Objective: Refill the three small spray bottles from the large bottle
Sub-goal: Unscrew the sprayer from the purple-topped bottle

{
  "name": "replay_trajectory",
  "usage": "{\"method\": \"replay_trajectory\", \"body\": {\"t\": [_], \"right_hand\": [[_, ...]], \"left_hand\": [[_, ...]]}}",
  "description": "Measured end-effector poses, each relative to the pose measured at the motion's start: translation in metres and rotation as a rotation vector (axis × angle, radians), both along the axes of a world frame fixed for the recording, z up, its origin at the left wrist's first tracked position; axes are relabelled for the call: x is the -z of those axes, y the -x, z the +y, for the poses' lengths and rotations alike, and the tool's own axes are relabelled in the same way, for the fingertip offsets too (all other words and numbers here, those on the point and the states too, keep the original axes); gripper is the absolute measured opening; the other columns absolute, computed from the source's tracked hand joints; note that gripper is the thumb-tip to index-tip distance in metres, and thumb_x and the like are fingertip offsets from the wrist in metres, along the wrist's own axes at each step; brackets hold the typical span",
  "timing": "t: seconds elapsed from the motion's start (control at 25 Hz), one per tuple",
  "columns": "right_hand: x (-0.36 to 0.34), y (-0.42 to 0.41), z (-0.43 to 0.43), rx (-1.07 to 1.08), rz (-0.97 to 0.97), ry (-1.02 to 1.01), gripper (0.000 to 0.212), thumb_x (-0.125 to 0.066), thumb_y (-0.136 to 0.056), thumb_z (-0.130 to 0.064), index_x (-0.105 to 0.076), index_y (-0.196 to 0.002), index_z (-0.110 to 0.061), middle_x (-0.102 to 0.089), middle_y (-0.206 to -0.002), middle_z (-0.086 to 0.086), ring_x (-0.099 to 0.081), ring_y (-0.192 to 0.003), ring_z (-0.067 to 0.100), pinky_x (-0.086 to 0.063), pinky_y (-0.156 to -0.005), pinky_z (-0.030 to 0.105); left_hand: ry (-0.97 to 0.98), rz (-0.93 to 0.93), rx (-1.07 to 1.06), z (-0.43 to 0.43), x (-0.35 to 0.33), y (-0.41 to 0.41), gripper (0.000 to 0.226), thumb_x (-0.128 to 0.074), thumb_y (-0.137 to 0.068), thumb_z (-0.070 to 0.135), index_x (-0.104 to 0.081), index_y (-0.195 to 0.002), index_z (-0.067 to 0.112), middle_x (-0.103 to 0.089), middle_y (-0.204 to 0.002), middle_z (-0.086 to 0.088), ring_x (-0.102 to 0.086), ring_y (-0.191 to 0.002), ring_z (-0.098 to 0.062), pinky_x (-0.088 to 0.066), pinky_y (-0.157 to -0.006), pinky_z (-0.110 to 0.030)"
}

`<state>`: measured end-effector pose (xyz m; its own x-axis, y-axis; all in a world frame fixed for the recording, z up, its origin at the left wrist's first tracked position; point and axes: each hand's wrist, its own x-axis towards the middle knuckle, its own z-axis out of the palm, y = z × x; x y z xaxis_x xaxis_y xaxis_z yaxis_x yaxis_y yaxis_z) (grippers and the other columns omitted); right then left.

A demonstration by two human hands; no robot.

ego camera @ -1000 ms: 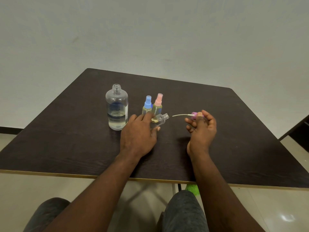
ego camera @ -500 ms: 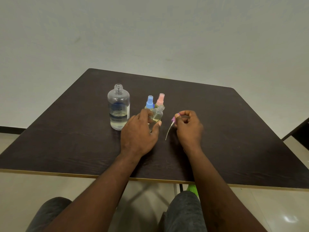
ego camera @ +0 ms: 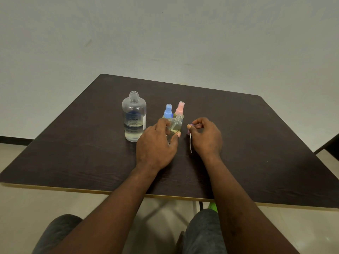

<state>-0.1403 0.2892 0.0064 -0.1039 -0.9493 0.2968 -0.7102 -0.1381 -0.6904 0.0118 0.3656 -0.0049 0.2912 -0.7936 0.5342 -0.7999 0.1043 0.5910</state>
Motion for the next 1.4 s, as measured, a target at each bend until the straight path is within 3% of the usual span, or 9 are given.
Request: {"method": "replay_trajectory", "body": {"t": [0.08, 0.32, 0.48, 0.56, 0.84, 1.04, 1.24, 1.4], "right_hand": [[0.002, 0.002, 0.0, -0.017, 0.045, 0.017, 0.003, -0.071, -0.097, -0.032, -0.073, -0.099, -0.033, -0.064, -0.109, -0.015, -0.06, -0.095, 0.005, -0.039, -0.068, 0.023], [0.006, 0.003, -0.004, -0.062, 0.105, -0.009, 0.025, -0.066, -0.099, -0.042, -0.08, -0.089, -0.025, -0.067, -0.103, -0.009, -0.06, -0.087, 0.007, -0.042, -0.075, 0.027], [0.007, 0.007, -0.002, -0.138, -0.033, 0.006, 0.021, -0.064, -0.092, -0.018, -0.084, -0.093, -0.019, -0.077, -0.101, -0.006, -0.068, -0.094, 0.009, -0.054, -0.088, 0.031], [0.006, 0.01, 0.0, -0.17, -0.023, -0.014, 0.018, -0.067, -0.092, -0.015, -0.084, -0.099, -0.018, -0.076, -0.102, -0.006, -0.068, -0.094, 0.007, -0.056, -0.09, 0.031], [0.007, 0.019, 0.003, -0.281, 0.057, -0.06, 0.019, -0.084, -0.087, -0.022, -0.077, -0.103, -0.03, -0.069, -0.103, -0.015, -0.064, -0.089, 0.0, -0.048, -0.077, 0.013], [0.009, 0.019, 0.008, -0.241, -0.122, -0.033, 0.015, -0.083, -0.089, -0.021, -0.075, -0.098, -0.03, -0.072, -0.09, -0.012, -0.066, -0.075, 0.003, -0.053, -0.073, 0.017], [0.005, 0.018, 0.005, -0.151, -0.327, -0.018, 0.018, -0.07, -0.101, -0.019, -0.063, -0.101, -0.036, -0.073, -0.096, -0.008, -0.075, -0.078, 0.007, -0.063, -0.073, 0.025], [0.007, 0.016, 0.0, -0.103, -0.347, -0.026, 0.008, -0.067, -0.103, -0.025, -0.063, -0.099, -0.031, -0.076, -0.088, -0.004, -0.074, -0.072, 0.01, -0.063, -0.07, 0.03]], "left_hand": [[0.005, -0.007, 0.009, 0.0, 0.001, 0.0, 0.036, -0.067, -0.093, 0.047, -0.056, -0.118, 0.024, -0.068, -0.094, 0.011, -0.063, -0.086, -0.013, -0.052, -0.07, -0.033], [0.002, -0.001, 0.016, 0.0, 0.001, 0.001, 0.036, -0.068, -0.092, 0.047, -0.057, -0.118, 0.024, -0.069, -0.094, 0.011, -0.064, -0.085, -0.015, -0.056, -0.072, -0.038], [-0.004, 0.004, 0.013, -0.001, 0.0, 0.0, 0.035, -0.068, -0.093, 0.047, -0.057, -0.117, 0.024, -0.068, -0.093, 0.011, -0.063, -0.084, -0.014, -0.056, -0.072, -0.038], [-0.002, 0.005, 0.012, 0.0, 0.0, 0.0, 0.036, -0.068, -0.093, 0.047, -0.057, -0.118, 0.024, -0.067, -0.093, 0.011, -0.063, -0.084, -0.014, -0.055, -0.072, -0.037], [0.003, 0.003, 0.015, 0.0, -0.001, 0.0, 0.036, -0.069, -0.093, 0.046, -0.057, -0.119, 0.023, -0.066, -0.093, 0.011, -0.063, -0.085, -0.013, -0.055, -0.072, -0.036], [0.01, 0.024, -0.006, 0.001, -0.002, 0.0, 0.036, -0.067, -0.095, 0.046, -0.056, -0.119, 0.023, -0.065, -0.095, 0.011, -0.063, -0.087, -0.014, -0.055, -0.073, -0.038], [0.039, 0.081, -0.006, 0.002, -0.003, 0.0, 0.032, -0.067, -0.096, 0.044, -0.053, -0.116, 0.022, -0.066, -0.098, 0.008, -0.064, -0.088, -0.014, -0.055, -0.073, -0.036], [0.042, 0.067, 0.046, 0.001, -0.001, 0.001, 0.032, -0.07, -0.095, 0.042, -0.056, -0.116, 0.021, -0.066, -0.101, 0.009, -0.063, -0.088, -0.011, -0.056, -0.073, -0.034]]}}
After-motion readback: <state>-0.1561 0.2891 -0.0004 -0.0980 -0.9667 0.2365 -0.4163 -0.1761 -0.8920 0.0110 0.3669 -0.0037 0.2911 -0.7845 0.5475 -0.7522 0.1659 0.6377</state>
